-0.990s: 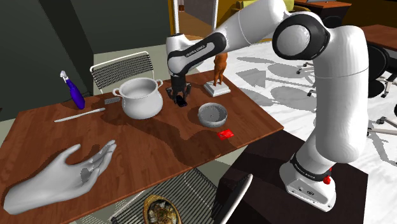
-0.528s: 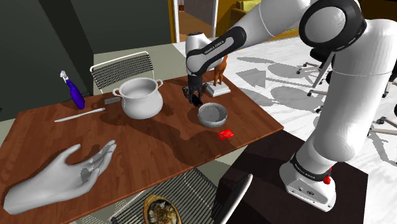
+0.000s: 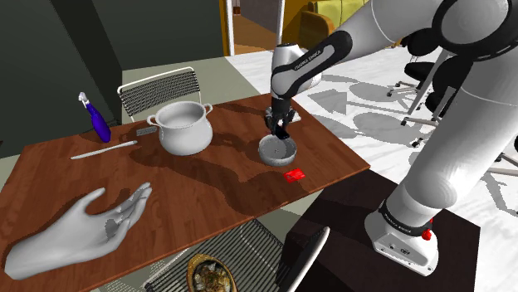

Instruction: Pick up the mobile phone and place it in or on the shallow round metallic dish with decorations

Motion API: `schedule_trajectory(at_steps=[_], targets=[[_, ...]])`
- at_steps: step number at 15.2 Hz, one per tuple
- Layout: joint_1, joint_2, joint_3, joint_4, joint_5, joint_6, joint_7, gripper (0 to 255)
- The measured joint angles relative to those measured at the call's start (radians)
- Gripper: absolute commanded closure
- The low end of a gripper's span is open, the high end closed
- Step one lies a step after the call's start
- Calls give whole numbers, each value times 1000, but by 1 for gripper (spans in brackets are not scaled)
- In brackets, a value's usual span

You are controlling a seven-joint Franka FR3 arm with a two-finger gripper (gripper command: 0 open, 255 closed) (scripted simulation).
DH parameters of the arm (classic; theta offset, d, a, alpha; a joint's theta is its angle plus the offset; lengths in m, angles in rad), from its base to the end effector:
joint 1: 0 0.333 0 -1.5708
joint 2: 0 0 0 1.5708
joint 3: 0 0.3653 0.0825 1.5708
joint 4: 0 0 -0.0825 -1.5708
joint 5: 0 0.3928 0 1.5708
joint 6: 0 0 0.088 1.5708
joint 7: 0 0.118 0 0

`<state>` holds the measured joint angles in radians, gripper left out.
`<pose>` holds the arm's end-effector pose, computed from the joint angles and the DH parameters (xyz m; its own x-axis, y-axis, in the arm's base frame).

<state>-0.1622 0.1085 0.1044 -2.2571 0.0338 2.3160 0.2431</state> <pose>0.5368 -0.0306 0.3428 0.9464 -0.3180 -0.0565 -0.3196 -0.9473 -0.0220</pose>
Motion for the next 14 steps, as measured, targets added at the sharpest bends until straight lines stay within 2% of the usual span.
schedule_trajectory(at_steps=[14], targets=[[-2, 126, -8, -49, -12, 174, -7, 255]])
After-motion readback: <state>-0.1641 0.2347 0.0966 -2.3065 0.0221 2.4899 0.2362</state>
